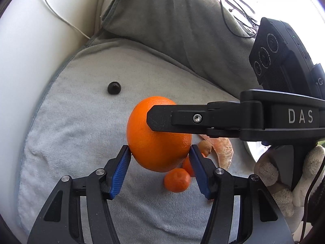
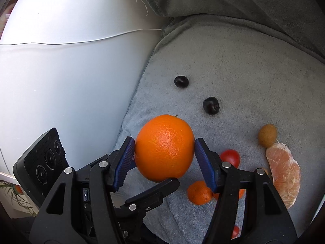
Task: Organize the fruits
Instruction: 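Carry the large orange with the left tool into the floral bowl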
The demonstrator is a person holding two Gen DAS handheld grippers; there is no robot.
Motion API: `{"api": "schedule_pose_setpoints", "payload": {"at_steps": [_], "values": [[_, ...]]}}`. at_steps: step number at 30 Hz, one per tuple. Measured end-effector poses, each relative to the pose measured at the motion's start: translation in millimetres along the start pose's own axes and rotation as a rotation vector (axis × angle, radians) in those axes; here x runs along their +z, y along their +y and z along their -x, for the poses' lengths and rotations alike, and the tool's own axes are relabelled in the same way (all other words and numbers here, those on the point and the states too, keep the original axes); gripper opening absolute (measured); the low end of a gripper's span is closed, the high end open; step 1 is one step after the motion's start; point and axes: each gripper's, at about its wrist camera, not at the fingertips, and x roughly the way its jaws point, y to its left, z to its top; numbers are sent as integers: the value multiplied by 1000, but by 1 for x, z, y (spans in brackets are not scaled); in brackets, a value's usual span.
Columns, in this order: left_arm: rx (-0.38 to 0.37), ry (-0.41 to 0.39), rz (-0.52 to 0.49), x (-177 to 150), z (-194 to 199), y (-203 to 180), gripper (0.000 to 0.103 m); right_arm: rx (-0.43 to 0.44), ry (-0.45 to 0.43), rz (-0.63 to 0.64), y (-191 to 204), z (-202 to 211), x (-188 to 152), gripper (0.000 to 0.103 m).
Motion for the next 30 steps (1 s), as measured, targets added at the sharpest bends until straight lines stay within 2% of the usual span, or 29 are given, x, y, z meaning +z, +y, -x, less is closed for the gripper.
{"api": "schedule_pose_setpoints", "payload": {"at_steps": [15, 30], "values": [[-40, -12, -122, 17, -17, -80, 59, -29, -114, -66, -42, 83, -21, 64], [-127, 50, -259, 18, -73, -167, 59, -76, -213, -204, -119, 156, -60, 64]]}}
